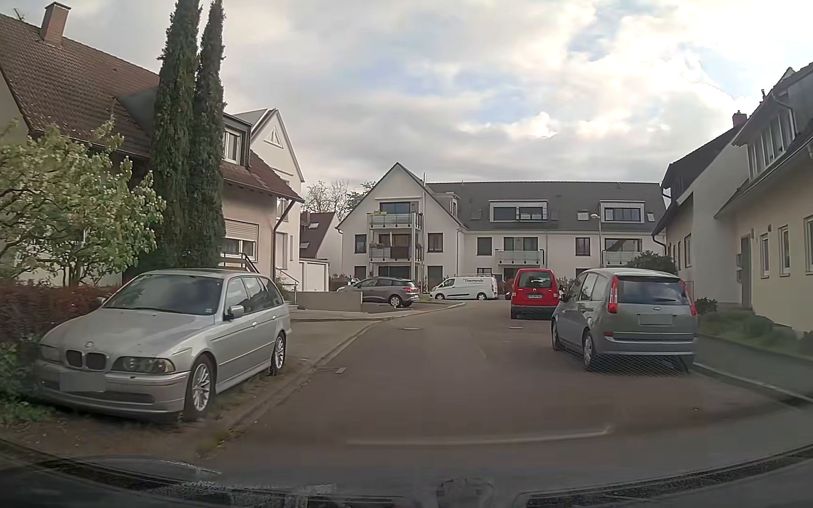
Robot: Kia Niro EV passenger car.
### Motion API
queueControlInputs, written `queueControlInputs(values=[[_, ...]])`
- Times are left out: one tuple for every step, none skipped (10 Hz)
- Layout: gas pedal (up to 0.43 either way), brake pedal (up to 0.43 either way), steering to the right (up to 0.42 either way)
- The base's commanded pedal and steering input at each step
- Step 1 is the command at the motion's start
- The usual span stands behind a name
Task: Follow the waypoints while adhering to traffic rules and regulations
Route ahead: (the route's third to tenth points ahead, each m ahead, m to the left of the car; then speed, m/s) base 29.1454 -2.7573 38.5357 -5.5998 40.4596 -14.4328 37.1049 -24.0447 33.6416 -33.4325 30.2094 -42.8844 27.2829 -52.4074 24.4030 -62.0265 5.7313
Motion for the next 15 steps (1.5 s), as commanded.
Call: queueControlInputs(values=[[0.059, 0.0, 0.006], [0.059, 0.0, 0.006], [0.067, 0.0, 0.008], [0.067, 0.0, 0.009], [0.067, 0.0, 0.009], [0.067, 0.0, 0.007], [0.067, 0.0, 0.007], [0.067, 0.0, 0.008], [0.067, 0.0, 0.012], [0.059, 0.0, 0.012], [0.047, 0.0, 0.01], [0.039, 0.0, 0.009], [0.039, 0.0, 0.01], [0.039, 0.0, 0.011], [0.039, 0.0, 0.009]])
